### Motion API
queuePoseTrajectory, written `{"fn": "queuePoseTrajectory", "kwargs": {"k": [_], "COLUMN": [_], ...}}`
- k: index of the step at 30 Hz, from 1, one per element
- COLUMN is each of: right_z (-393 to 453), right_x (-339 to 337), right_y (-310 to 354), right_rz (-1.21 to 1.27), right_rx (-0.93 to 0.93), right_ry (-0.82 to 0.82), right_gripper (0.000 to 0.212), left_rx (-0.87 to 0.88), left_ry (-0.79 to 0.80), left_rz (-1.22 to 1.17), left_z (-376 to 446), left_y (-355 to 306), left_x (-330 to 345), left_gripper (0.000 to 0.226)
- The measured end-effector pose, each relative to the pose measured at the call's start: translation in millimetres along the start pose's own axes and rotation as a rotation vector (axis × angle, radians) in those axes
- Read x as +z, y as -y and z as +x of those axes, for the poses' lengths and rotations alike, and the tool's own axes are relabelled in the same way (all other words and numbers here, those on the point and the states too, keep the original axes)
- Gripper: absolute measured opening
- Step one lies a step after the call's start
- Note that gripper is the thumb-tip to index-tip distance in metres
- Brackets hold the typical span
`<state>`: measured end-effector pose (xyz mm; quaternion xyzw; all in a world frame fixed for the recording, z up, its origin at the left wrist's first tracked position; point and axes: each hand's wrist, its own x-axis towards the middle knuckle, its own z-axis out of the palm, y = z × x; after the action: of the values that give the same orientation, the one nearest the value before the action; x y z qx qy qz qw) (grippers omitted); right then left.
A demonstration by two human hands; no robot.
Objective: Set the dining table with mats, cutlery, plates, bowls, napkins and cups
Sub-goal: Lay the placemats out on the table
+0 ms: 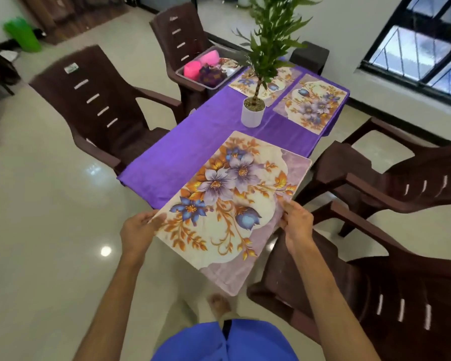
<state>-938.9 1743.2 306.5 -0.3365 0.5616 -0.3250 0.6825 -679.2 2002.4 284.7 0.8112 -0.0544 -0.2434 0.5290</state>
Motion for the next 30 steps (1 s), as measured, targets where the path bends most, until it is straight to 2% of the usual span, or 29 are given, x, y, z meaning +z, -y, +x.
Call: {"fn": "queuePoseTrajectory", "kwargs": {"k": [2, 5, 9, 12, 15, 18, 21, 23, 27, 30], "right_z": [10.9, 26.1, 40.7, 36.7, 31.8, 37.4, 59.2, 92.1, 84.7, 102.0], "right_x": [24.6, 63.3, 115.4, 148.8, 167.0, 166.8, 145.5, 107.3, 124.4, 113.4], "right_y": [-7.8, -41.3, -101.4, -109.9, -103.7, -101.7, -109.0, -135.6, -97.8, -92.2], "right_rz": [0.096, 0.212, 0.072, -0.069, -0.087, -0.155, -0.167, -0.271, -0.359, -0.394], "right_rx": [0.04, 0.151, 0.217, 0.22, 0.227, 0.194, 0.168, 0.109, 0.084, 0.067], "right_ry": [-0.062, -0.051, -0.263, -0.35, -0.33, -0.404, -0.591, -0.713, -0.759, -0.785], "right_gripper": [0.023, 0.031, 0.022, 0.022, 0.02, 0.02, 0.013, 0.011, 0.023, 0.027], "left_rx": [-0.043, -0.038, -0.021, -0.007, 0.103, 0.109, 0.109, 0.12, 0.092, 0.054], "left_ry": [0.095, 0.188, 0.319, 0.401, 0.374, 0.317, 0.267, 0.237, 0.163, 0.119], "left_rz": [-0.077, -0.089, 0.016, 0.15, 0.279, 0.3, 0.303, 0.336, 0.357, 0.346], "left_z": [38.4, 91.5, 160.3, 204.6, 243.9, 271.7, 295.4, 307.4, 326.7, 342.5], "left_y": [-3.2, -6.3, -1.4, 3.5, 6.4, -1.8, -1.9, 0.6, -4.5, -1.4], "left_x": [-2.4, -3.2, -12.3, -29.9, -45.3, -54.8, -58.5, -56.0, -41.5, -29.8], "left_gripper": [0.019, 0.015, 0.015, 0.02, 0.009, 0.009, 0.008, 0.01, 0.014, 0.015]}}
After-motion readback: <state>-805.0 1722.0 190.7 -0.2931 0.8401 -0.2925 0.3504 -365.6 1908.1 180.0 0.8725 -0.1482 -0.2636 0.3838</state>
